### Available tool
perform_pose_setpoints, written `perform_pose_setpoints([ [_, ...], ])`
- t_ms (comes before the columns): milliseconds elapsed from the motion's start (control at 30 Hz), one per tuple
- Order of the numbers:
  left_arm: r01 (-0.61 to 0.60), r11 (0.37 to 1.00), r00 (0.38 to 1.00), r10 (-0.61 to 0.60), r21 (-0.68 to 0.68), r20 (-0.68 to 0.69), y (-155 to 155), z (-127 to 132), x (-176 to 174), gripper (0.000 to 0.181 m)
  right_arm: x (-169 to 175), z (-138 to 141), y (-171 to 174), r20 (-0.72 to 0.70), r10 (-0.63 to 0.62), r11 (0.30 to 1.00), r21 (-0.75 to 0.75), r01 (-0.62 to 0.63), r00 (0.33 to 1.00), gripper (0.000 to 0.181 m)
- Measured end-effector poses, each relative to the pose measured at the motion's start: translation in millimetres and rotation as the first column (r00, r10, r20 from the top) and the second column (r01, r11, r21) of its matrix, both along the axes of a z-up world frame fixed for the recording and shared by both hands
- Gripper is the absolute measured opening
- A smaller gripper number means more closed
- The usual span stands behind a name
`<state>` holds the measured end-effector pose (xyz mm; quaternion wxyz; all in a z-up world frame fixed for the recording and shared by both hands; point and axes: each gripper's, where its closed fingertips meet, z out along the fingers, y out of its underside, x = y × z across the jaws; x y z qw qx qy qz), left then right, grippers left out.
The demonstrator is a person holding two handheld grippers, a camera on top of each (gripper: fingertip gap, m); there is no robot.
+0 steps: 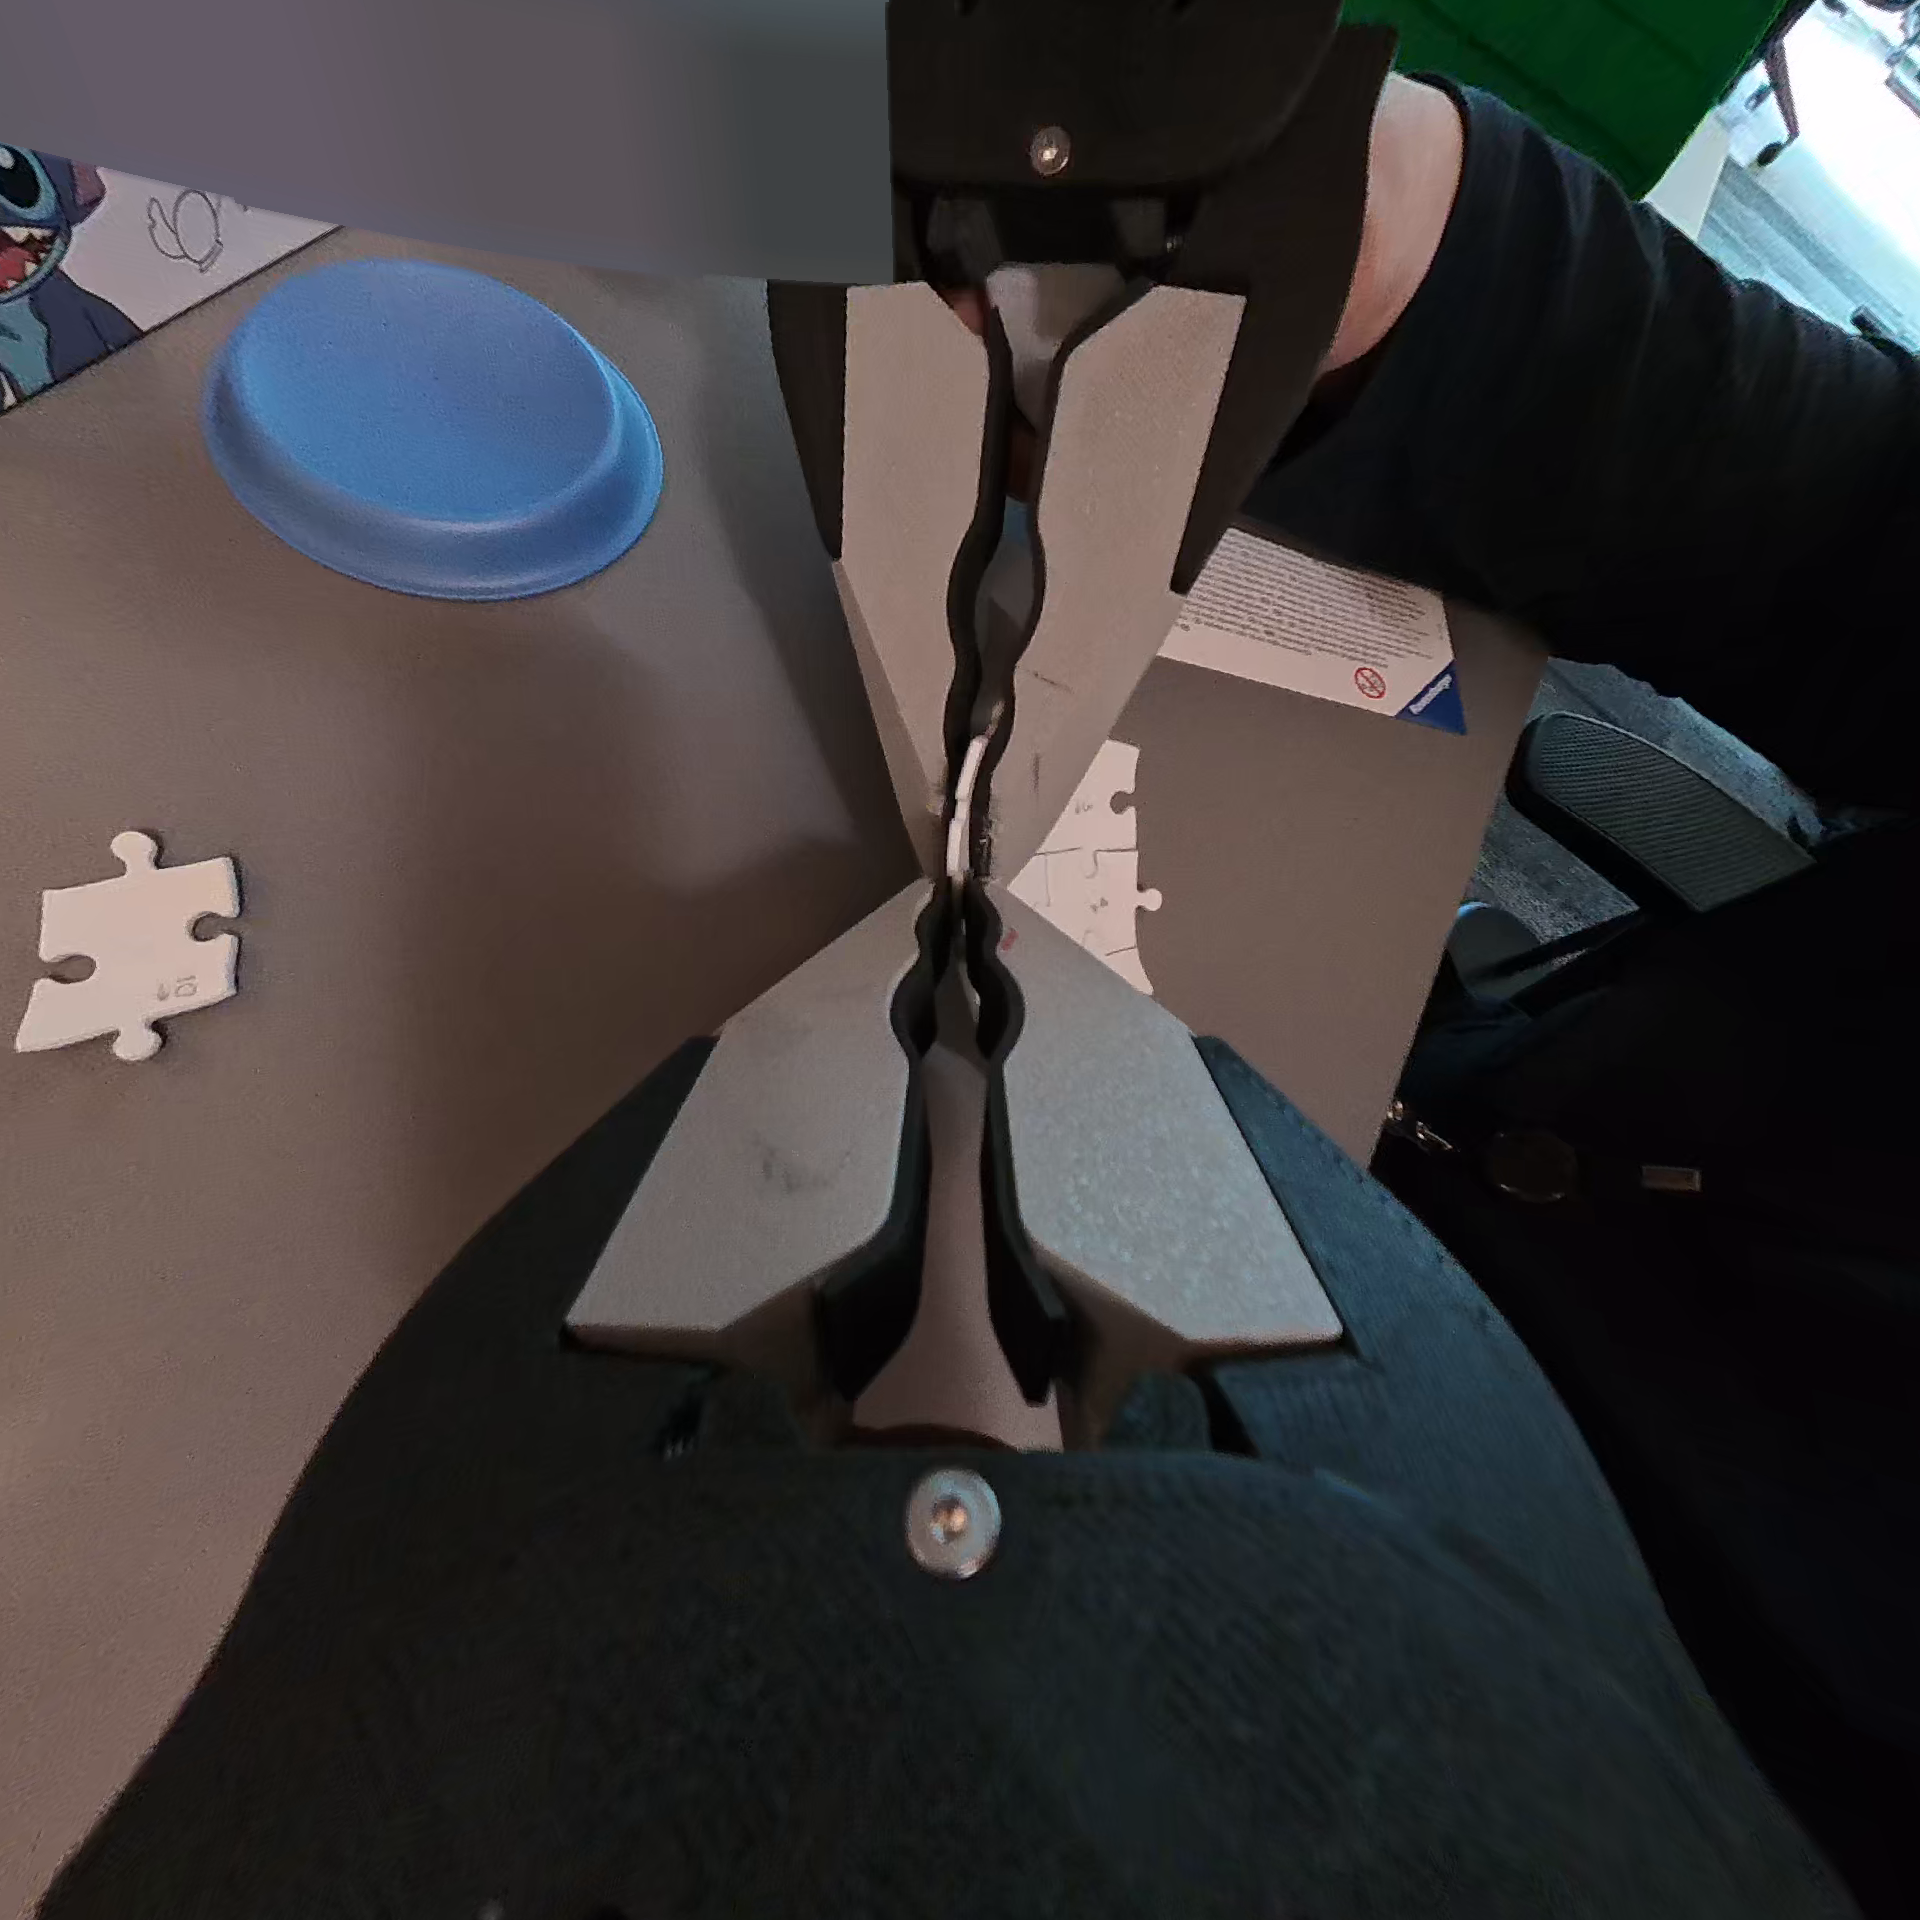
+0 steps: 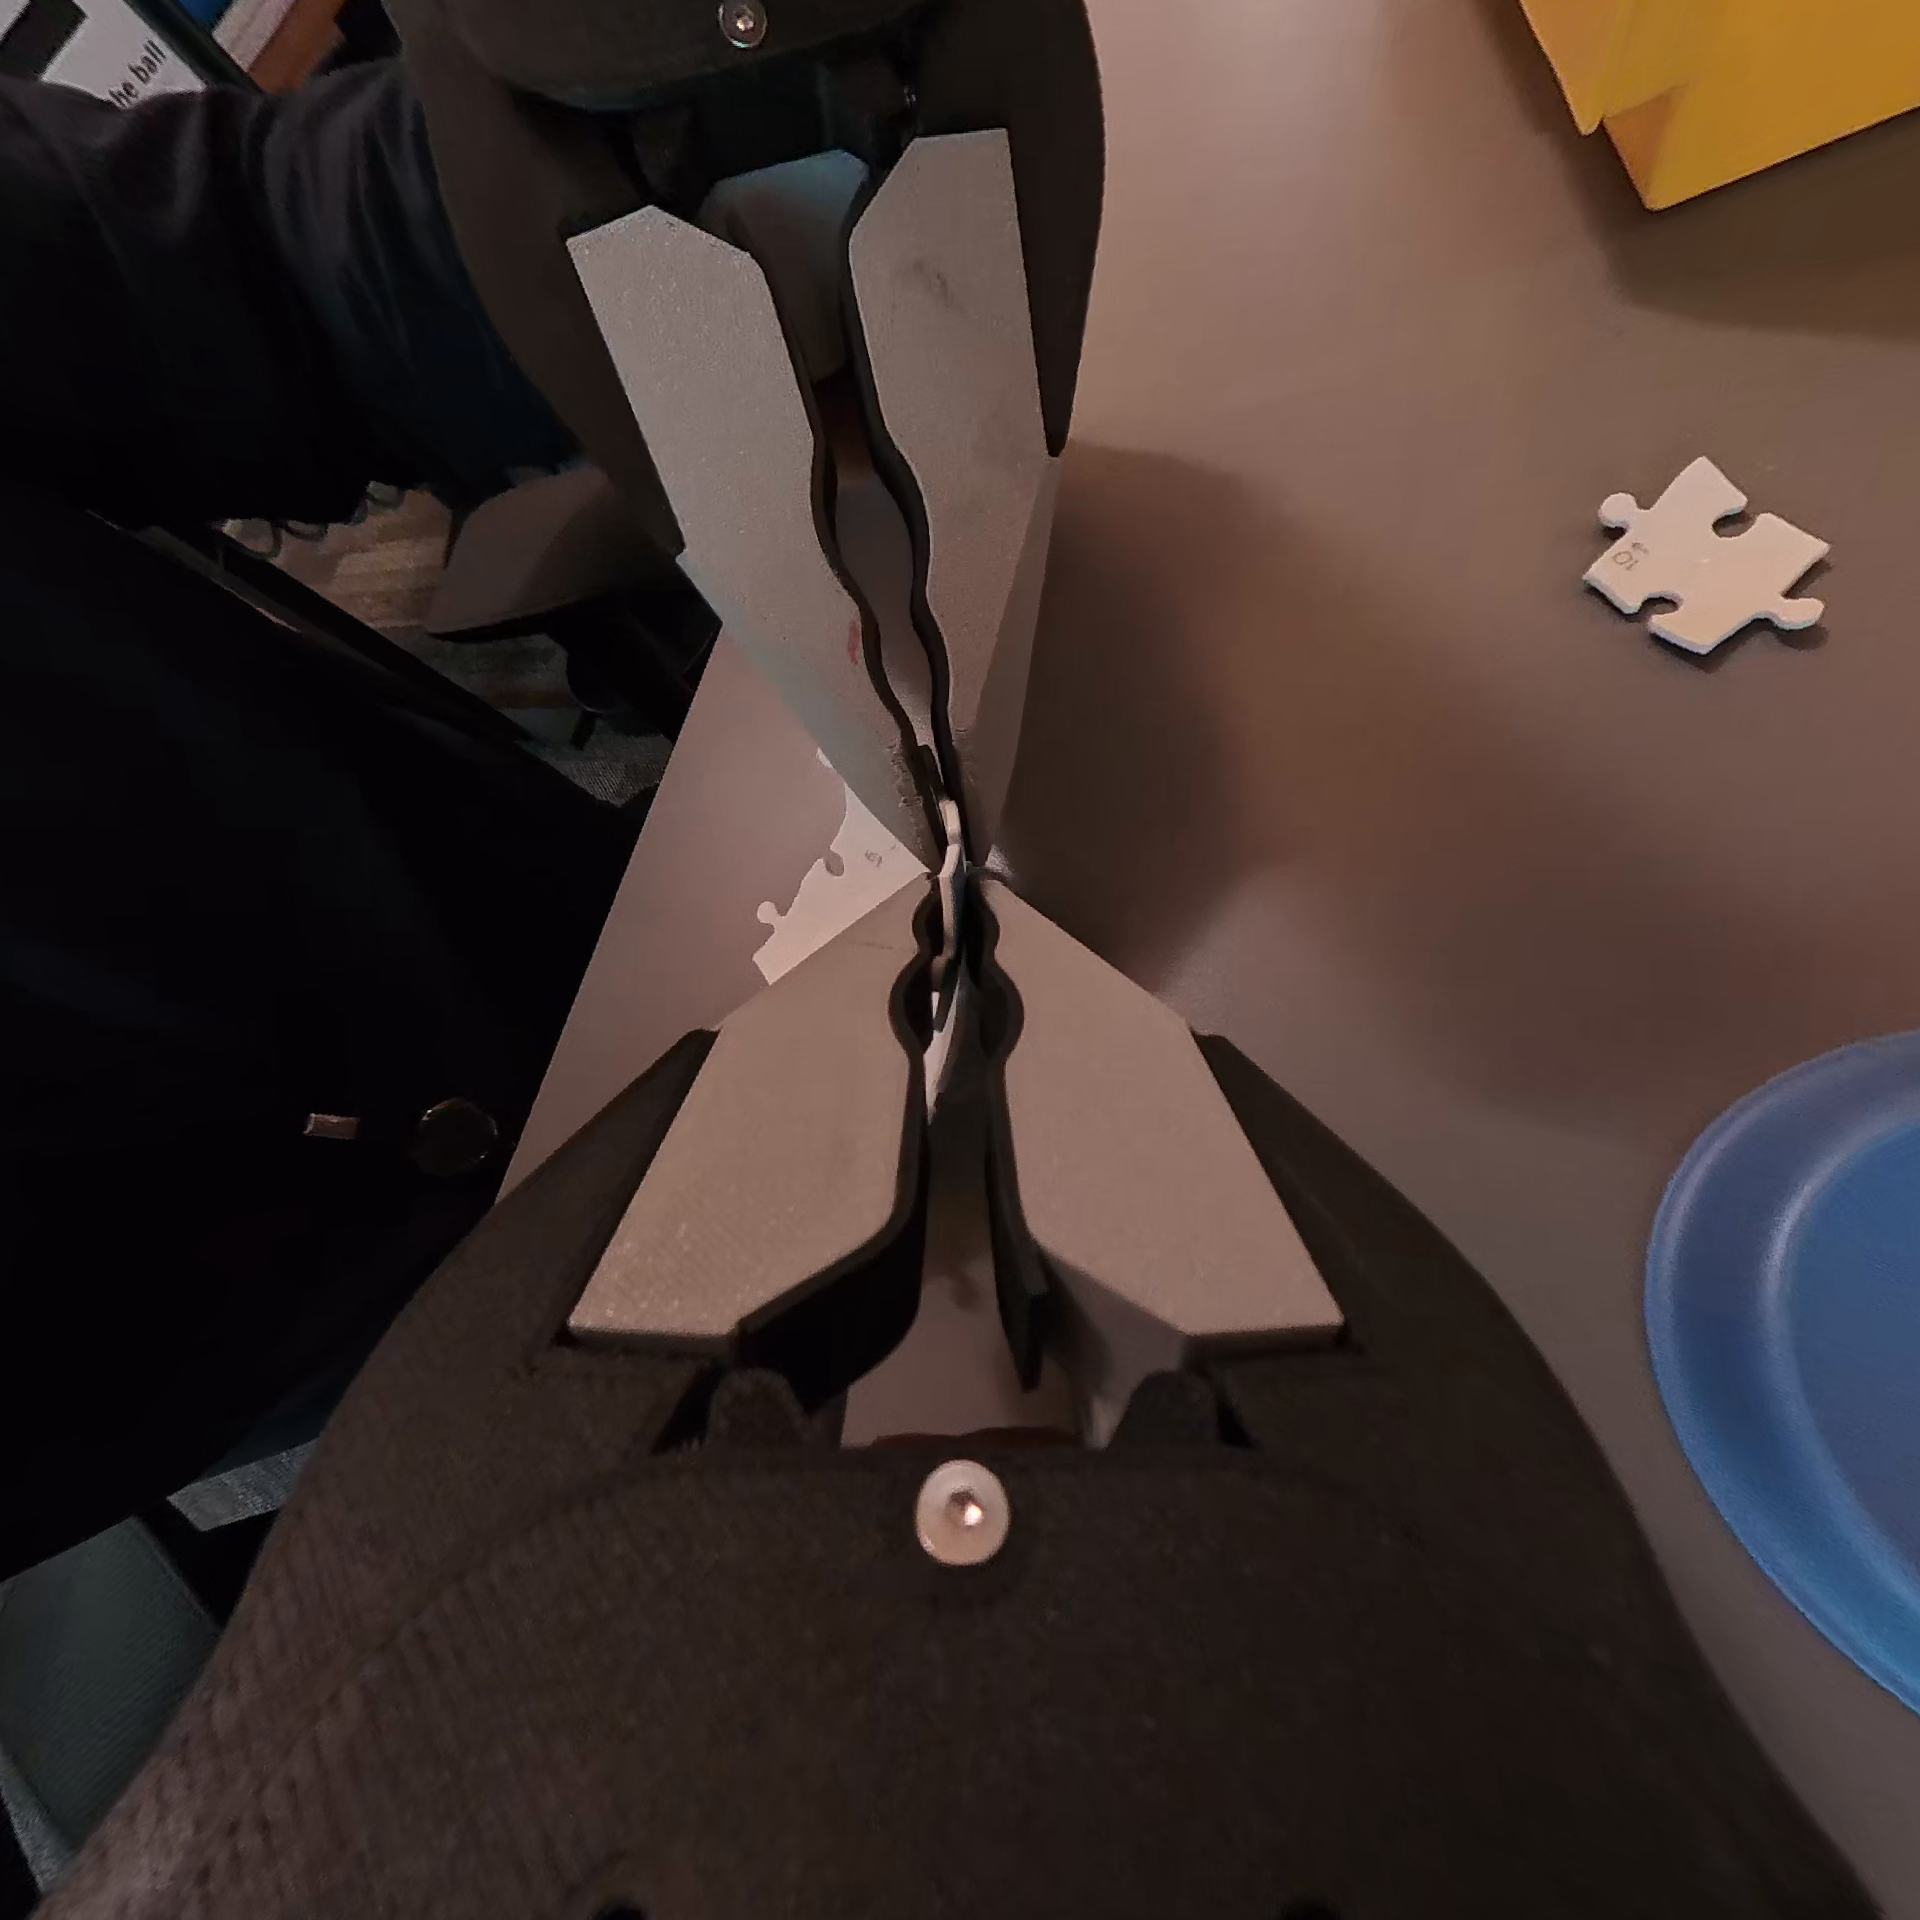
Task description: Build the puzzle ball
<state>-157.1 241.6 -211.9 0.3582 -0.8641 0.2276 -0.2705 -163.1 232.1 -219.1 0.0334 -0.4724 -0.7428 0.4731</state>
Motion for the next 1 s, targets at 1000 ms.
perform_pose_setpoints([
  [1000, -0.016, 0.999, 0.999, 0.017, -0.036, 0.040, 2.8, -0.1, 0.0, 0.000, 4.1, -1.0, 4.7, 0.039, -0.013, 0.999, -0.034, 0.014, 0.999, 0.000],
])
